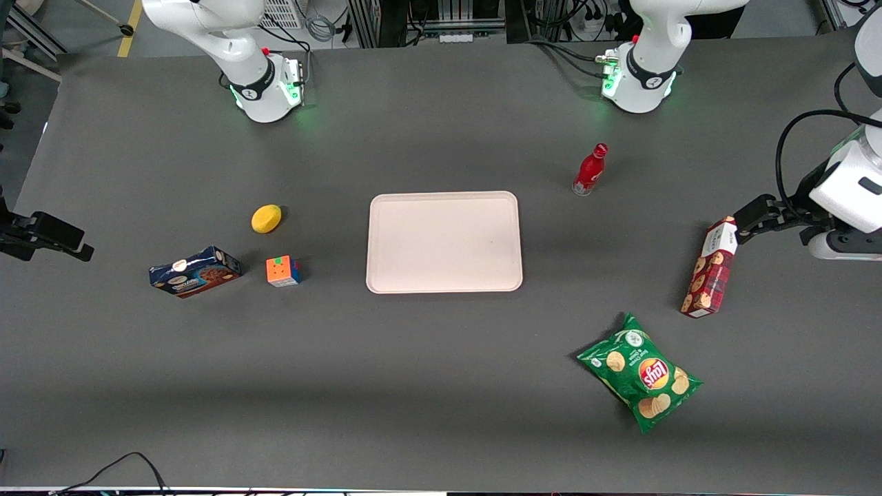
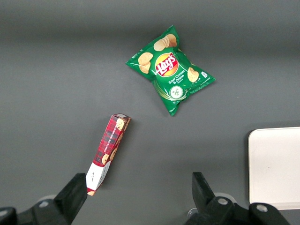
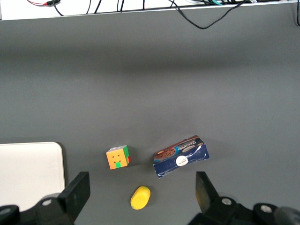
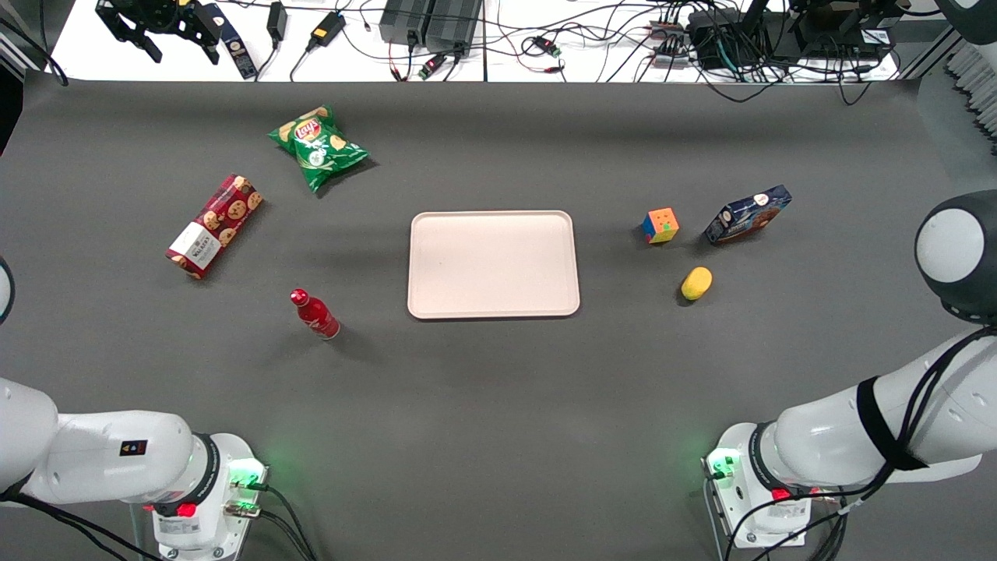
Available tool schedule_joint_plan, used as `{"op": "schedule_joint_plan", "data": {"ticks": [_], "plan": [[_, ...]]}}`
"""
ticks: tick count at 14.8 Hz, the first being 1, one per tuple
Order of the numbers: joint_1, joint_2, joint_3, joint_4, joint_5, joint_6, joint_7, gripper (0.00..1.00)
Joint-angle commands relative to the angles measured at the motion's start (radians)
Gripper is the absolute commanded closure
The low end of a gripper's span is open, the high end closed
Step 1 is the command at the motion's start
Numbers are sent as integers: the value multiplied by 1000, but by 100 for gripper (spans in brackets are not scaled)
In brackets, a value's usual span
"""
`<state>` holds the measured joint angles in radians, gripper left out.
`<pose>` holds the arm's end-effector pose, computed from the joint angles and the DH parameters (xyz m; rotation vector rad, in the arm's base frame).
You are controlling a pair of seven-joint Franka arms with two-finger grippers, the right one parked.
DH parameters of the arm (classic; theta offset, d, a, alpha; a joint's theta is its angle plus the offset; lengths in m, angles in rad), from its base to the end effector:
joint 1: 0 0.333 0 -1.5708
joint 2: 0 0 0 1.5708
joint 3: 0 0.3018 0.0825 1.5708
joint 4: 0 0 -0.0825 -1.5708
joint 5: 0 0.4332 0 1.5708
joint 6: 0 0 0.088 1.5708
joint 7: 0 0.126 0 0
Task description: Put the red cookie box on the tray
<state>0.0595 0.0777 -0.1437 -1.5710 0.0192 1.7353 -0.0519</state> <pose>0.6405 -0.0491 0.5586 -3.1361 0.0529 -0.1377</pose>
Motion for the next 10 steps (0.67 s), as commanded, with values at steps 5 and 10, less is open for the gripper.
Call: {"op": "schedule_joint_plan", "data": {"ticks": [5,10], "plan": [[-6,4,0,20,21,-14,7,0],[-7,7,-2,19,21,-14,9,0]]}}
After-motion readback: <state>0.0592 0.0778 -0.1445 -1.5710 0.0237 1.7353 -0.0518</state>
